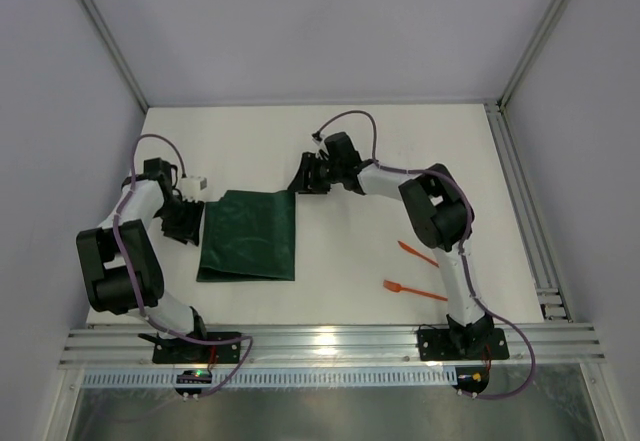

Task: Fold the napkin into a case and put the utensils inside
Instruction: Rotate the square-folded napkin at the center of the board.

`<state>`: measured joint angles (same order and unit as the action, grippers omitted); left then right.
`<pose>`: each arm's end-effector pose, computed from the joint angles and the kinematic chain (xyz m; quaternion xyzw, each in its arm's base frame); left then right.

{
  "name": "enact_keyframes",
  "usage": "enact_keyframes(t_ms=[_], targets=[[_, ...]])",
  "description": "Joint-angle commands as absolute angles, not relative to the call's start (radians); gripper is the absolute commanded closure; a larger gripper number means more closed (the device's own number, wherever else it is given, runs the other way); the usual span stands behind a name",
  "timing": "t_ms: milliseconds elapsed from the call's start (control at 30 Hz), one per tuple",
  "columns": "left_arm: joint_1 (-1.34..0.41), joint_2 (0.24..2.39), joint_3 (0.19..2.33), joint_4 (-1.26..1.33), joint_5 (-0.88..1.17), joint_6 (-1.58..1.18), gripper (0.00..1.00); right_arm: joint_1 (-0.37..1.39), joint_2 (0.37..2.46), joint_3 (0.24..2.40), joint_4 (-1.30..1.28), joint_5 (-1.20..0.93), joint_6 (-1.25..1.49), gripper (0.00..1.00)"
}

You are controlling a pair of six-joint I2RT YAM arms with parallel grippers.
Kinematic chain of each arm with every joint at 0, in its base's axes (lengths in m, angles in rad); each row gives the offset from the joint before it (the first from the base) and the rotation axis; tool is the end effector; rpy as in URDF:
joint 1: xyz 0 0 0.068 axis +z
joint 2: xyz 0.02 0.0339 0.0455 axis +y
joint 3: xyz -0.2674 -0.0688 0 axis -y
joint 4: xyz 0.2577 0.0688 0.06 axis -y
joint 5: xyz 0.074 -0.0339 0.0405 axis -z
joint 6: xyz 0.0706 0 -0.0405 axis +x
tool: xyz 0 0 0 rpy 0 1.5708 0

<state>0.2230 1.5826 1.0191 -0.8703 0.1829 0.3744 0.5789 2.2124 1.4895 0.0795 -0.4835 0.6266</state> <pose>0.2882 0.0522 0.1519 0.0814 0.9902 -0.0670 0.0919 0.4191 0.3132 0.1203 -0.0863 0.8707 0.4226 0.2363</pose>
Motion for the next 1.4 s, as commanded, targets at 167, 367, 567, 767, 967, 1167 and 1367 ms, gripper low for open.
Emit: enact_keyframes(t_ms=[167, 367, 567, 767, 967, 1167, 1367], targets=[[0.230, 1.543, 1.017, -0.893, 0.195, 0.383, 0.60, 0.592, 2.244, 1.514, 0.098, -0.515, 0.653, 0.65], [0.230, 1.543, 1.020, -0.896, 0.205, 0.385, 0.61, 0.592, 2.180, 1.436, 0.127, -0.496, 0.661, 0.86], [0.230, 1.537, 1.045, -0.919, 0.270, 0.408, 0.60, 0.592, 2.062, 1.284, 0.143, -0.422, 0.663, 0.96], [0.224, 1.563, 1.107, -0.954, 0.351, 0.414, 0.60, 0.592, 1.836, 0.988, 0.124, -0.298, 0.679, 0.96], [0.135, 1.583, 1.140, -0.986, 0.391, 0.440, 0.58, 0.661, 1.553, 0.614, 0.089, -0.161, 0.782, 0.96], [0.040, 1.578, 1.137, -1.049, 0.463, 0.477, 0.53, 0.778, 1.373, 0.589, -0.161, -0.092, 0.782, 0.51], [0.012, 1.522, 1.082, -1.069, 0.411, 0.531, 0.48, 0.658, 1.374, 0.773, -0.270, -0.083, 0.545, 0.43]])
